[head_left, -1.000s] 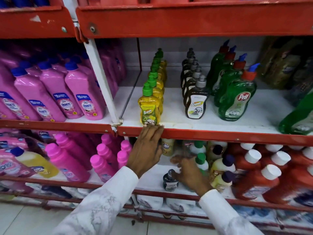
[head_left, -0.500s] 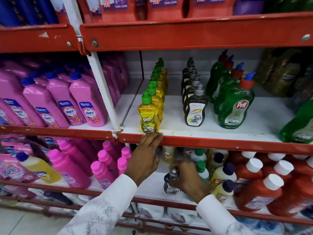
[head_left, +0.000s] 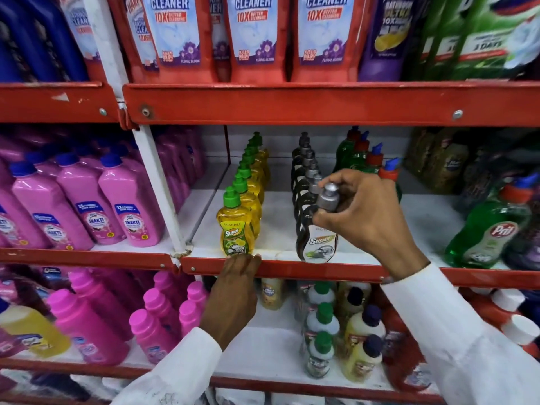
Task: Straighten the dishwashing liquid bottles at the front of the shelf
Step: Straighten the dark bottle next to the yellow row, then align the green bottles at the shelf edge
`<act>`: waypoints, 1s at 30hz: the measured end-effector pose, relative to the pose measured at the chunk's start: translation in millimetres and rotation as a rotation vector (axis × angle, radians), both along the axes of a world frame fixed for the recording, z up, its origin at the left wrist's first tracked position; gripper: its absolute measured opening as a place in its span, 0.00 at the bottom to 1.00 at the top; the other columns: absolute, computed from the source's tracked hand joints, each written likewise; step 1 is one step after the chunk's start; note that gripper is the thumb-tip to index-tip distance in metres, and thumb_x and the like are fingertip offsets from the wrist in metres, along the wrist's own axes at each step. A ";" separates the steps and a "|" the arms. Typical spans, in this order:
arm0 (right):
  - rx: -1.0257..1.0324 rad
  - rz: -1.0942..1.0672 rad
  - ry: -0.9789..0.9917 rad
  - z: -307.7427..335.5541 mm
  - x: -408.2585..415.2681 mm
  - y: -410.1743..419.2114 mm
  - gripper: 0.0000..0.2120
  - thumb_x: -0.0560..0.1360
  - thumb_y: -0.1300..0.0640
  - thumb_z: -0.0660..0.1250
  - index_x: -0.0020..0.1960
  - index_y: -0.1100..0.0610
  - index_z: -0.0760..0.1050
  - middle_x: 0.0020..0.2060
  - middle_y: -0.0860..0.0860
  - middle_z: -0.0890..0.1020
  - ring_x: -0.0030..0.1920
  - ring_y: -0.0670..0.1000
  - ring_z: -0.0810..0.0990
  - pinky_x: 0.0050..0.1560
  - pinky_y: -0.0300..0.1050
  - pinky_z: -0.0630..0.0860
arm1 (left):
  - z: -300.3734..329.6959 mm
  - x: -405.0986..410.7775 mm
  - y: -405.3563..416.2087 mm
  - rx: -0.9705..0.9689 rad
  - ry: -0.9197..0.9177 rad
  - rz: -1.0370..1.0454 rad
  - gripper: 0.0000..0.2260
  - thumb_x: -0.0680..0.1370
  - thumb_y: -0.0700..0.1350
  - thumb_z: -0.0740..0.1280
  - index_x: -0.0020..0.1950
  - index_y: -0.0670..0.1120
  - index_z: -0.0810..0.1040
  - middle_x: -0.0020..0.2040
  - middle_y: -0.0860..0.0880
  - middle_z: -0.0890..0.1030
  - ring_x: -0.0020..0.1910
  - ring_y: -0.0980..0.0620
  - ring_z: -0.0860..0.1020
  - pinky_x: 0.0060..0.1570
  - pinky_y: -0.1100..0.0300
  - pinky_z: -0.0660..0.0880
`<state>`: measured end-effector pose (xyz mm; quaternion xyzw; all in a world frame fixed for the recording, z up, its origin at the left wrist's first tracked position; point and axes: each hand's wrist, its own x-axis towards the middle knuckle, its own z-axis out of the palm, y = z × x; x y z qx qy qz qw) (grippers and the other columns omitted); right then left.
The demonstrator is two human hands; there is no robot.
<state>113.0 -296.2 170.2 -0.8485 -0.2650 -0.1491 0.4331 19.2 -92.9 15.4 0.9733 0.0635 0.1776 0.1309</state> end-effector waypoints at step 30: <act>0.340 -0.578 -0.125 -150.8 35.9 -109.3 0.28 0.71 0.57 0.72 0.69 0.55 0.68 0.63 0.54 0.75 0.63 0.54 0.71 0.66 0.57 0.71 | -7.4 48.2 -130.8 0.242 -0.127 -0.414 0.29 0.75 0.47 0.69 0.74 0.43 0.67 0.73 0.41 0.72 0.72 0.41 0.70 0.73 0.43 0.67</act>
